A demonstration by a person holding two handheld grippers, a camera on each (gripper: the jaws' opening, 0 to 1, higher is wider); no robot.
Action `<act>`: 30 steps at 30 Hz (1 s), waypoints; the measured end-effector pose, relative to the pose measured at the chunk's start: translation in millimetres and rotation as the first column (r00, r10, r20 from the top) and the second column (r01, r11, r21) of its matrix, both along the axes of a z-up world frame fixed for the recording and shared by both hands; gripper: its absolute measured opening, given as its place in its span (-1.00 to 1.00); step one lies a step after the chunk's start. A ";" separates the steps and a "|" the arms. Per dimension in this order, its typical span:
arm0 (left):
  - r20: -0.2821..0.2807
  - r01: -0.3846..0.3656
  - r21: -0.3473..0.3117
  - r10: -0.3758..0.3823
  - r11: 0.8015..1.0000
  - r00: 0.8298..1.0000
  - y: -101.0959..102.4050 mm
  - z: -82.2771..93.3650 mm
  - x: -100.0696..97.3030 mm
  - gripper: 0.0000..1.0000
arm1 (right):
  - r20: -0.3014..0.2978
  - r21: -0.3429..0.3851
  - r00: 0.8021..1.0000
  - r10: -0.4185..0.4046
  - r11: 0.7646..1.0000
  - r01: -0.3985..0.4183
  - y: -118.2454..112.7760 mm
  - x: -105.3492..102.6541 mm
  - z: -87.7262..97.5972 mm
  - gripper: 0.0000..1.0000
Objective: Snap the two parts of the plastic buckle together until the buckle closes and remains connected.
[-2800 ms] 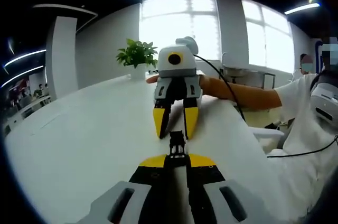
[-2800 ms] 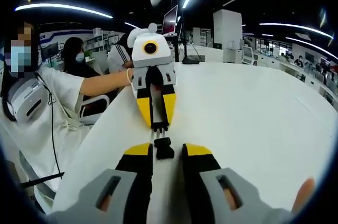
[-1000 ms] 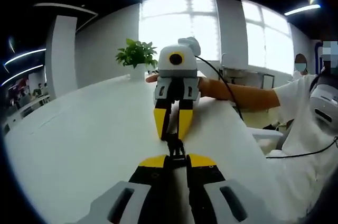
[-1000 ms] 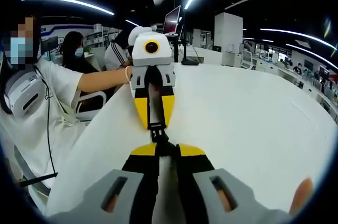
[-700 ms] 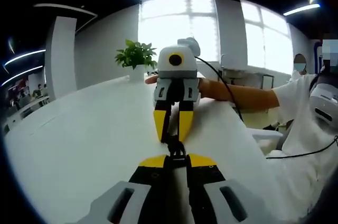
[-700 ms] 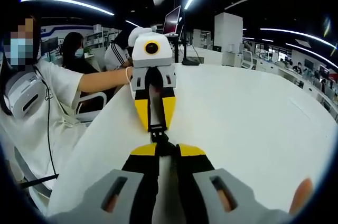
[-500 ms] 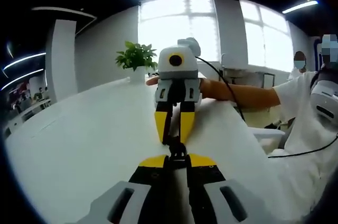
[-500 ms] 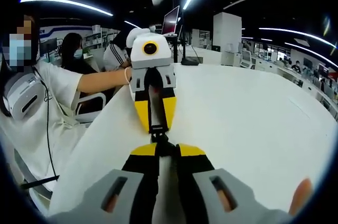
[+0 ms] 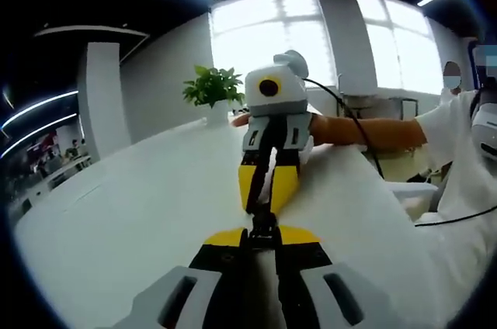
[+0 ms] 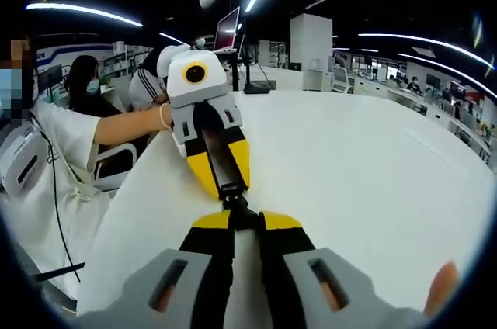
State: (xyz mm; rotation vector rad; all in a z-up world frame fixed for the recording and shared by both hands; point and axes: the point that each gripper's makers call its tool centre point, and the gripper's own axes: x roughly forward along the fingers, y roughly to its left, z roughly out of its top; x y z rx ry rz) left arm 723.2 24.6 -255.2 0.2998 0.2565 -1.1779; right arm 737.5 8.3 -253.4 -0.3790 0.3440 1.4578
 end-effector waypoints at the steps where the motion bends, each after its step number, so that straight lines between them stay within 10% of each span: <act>1: 0.003 -0.005 0.000 0.005 1.000 1.000 0.3 0.1 0.9 -0.75 | 0.004 -0.001 1.000 -0.007 1.000 0.007 0.6 0.3 -0.1 -0.76; 30: 0.017 -0.018 -0.010 0.019 1.000 1.000 0.3 1.0 6.5 -0.63 | -0.010 0.017 0.996 -0.085 0.996 0.085 -5.8 12.2 3.4 -0.77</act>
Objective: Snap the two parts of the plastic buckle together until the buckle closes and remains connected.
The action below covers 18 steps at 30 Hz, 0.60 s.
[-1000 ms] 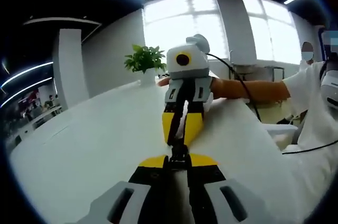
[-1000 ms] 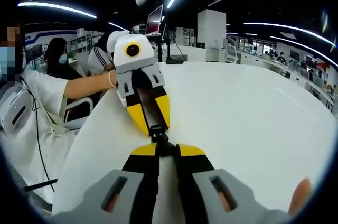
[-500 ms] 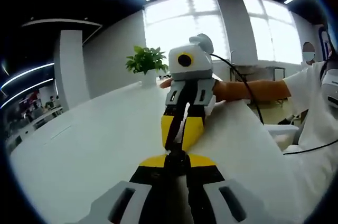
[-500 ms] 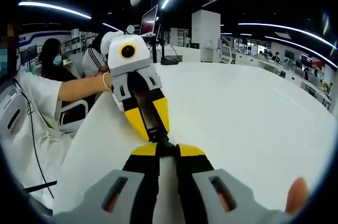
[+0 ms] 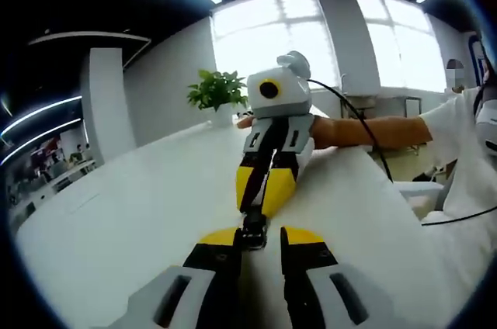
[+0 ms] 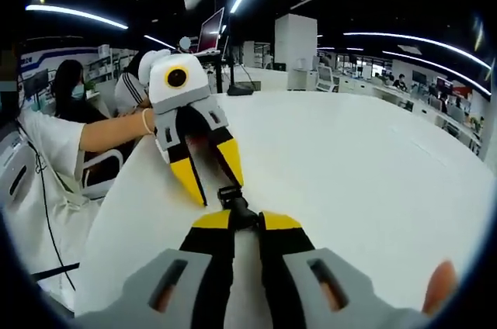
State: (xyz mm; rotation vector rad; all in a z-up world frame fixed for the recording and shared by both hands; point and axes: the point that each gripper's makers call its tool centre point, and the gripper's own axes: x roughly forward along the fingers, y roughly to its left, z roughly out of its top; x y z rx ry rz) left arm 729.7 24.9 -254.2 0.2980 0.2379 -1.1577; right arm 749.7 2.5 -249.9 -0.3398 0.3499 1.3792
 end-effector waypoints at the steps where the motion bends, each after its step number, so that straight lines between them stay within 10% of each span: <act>1: -0.004 -0.008 0.000 0.008 1.000 1.000 1.2 -0.2 1.3 -0.63 | 0.001 0.000 1.000 -0.002 1.000 0.002 0.0 -0.3 0.0 -0.77; 18: -0.036 -0.044 -0.008 0.044 0.999 0.998 8.1 0.1 4.7 -0.77 | 0.072 -0.034 0.997 0.042 0.999 -0.039 2.3 -5.8 1.0 -0.75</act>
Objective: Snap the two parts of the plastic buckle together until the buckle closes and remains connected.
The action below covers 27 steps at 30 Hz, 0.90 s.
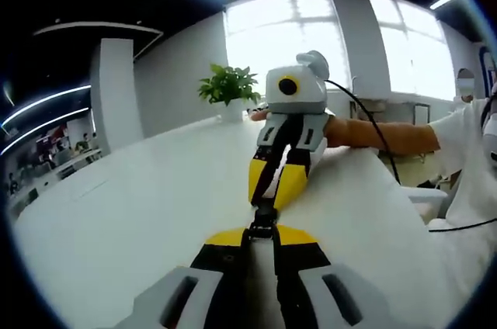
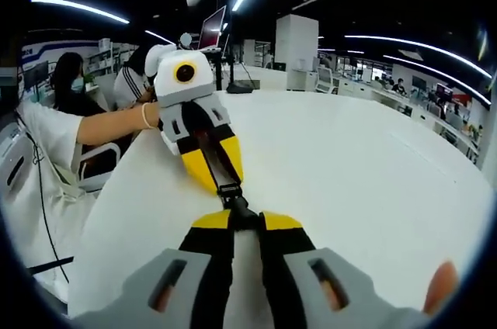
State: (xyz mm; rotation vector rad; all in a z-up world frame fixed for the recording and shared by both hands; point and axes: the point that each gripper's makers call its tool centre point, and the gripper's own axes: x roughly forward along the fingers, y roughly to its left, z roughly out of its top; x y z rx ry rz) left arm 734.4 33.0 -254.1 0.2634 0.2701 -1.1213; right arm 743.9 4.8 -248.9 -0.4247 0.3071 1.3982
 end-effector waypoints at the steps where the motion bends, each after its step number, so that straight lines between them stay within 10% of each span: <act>1: 0.002 0.001 0.001 -0.001 1.000 1.000 -0.1 0.0 -0.2 -0.78 | 0.021 -0.008 1.000 0.003 1.000 -0.003 -1.2 0.3 0.6 -0.72; 27: 0.008 0.012 -0.003 -0.011 1.000 1.000 -1.1 -0.5 0.9 -0.78 | -0.031 0.020 0.999 0.012 1.000 -0.011 3.0 0.4 -4.5 -0.76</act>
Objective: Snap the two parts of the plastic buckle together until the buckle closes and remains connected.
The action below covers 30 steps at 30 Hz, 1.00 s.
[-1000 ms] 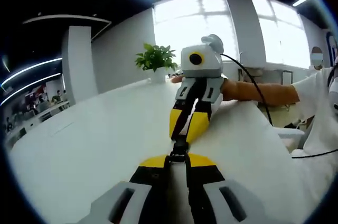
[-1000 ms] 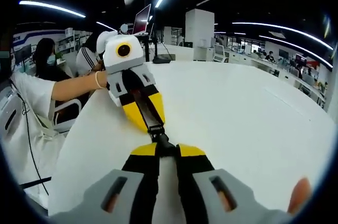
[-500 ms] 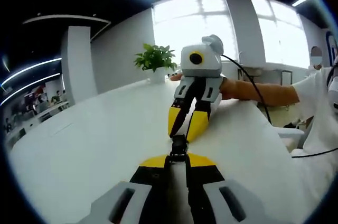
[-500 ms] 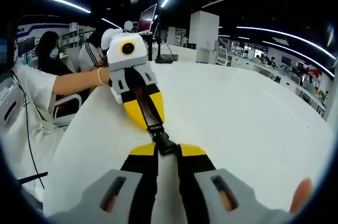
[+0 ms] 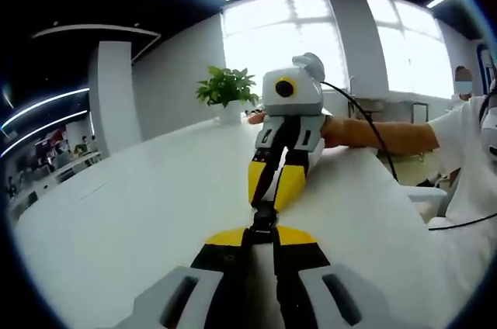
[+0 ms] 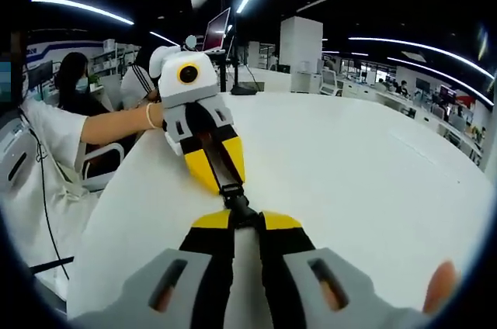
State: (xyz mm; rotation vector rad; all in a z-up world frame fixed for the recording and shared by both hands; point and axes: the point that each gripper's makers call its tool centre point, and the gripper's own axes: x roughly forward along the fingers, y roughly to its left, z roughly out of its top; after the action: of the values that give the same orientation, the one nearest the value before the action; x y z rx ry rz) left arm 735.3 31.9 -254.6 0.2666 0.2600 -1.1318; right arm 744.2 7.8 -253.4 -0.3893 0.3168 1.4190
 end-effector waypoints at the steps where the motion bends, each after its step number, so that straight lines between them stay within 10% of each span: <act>1: 0.000 0.001 0.000 -0.001 1.000 1.000 -0.1 0.0 -0.1 -0.78 | -0.001 0.001 1.000 -0.001 1.000 0.001 -0.1 0.7 -0.2 -0.76; 30: 0.040 -0.018 0.017 0.017 1.000 0.999 0.3 1.2 4.5 -0.73 | 0.002 0.019 1.000 -0.007 1.000 0.007 -0.7 10.7 0.9 -0.51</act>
State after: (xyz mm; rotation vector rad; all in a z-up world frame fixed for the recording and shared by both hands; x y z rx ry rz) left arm 739.8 32.2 -253.4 0.3014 0.2363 -1.1061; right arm 754.9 7.1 -252.5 -0.3733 0.3028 1.4134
